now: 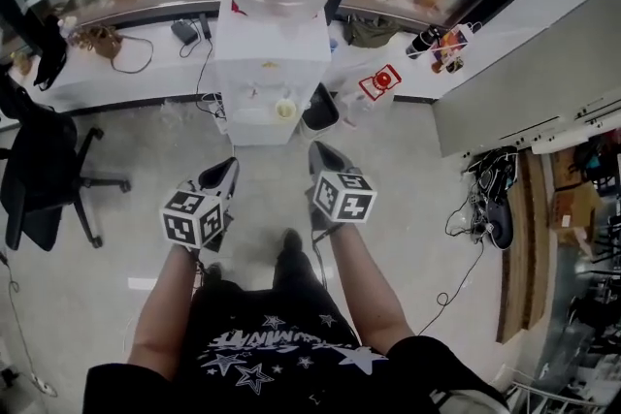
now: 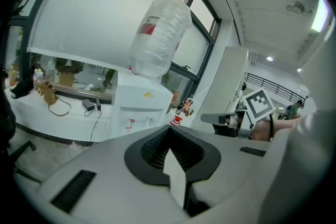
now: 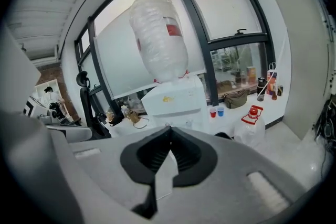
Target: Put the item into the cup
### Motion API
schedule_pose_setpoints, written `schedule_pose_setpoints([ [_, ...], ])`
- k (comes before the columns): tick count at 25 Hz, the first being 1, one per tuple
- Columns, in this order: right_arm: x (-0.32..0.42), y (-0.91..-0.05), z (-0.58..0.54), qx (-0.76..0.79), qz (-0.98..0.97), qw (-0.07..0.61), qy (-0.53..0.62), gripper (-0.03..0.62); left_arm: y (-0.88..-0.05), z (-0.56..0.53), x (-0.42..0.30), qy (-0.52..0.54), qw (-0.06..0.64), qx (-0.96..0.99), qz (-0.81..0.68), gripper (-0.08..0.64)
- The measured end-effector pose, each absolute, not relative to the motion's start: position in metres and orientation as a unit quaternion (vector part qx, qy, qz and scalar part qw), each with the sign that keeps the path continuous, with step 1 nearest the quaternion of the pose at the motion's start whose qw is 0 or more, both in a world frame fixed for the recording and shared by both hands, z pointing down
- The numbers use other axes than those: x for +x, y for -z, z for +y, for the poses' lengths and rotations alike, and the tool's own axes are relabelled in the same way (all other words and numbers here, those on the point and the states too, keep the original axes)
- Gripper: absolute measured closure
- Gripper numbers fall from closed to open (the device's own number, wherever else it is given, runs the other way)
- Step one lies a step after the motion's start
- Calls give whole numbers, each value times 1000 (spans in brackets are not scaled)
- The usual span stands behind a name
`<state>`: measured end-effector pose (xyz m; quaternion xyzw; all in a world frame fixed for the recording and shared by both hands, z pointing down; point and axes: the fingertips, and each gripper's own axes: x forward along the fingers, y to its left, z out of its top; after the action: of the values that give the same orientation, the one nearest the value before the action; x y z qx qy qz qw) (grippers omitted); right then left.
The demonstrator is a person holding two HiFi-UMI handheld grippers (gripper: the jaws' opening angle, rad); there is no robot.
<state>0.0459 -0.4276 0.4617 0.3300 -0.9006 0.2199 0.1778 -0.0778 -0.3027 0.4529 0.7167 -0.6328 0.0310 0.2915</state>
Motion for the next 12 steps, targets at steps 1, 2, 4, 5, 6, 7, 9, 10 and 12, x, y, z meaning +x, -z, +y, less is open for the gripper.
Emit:
schedule_pose_setpoints([
  [1,44,-460,-421,334,-899,177,-220,592,-451,-297,-82,-29,289,720,-630,555],
  [2,43,-458,-413,337,-899,176,-219,592,-448,-292,-86,-27,286,723,-628,555],
  [4,40,-454,-398,342,-898,175,-216,592,-444,-280,-93,-23,281,728,-624,555],
  [5,38,-452,-391,345,-897,174,-214,592,-442,-273,-96,-22,279,731,-622,555],
  [6,36,-449,-383,348,-897,173,-212,592,-440,-266,-99,-21,276,734,-620,555],
  [7,33,-448,-375,351,-896,172,-211,592,-438,-259,-103,-20,273,737,-618,555],
  [9,27,-445,-358,358,-894,169,-210,592,-436,-242,-112,-18,269,741,-615,555],
  [10,23,-444,-349,360,-893,167,-210,592,-435,-233,-116,-18,268,743,-613,555],
  [12,17,-441,-330,367,-892,163,-211,592,-435,-215,-124,-18,268,748,-607,555],
])
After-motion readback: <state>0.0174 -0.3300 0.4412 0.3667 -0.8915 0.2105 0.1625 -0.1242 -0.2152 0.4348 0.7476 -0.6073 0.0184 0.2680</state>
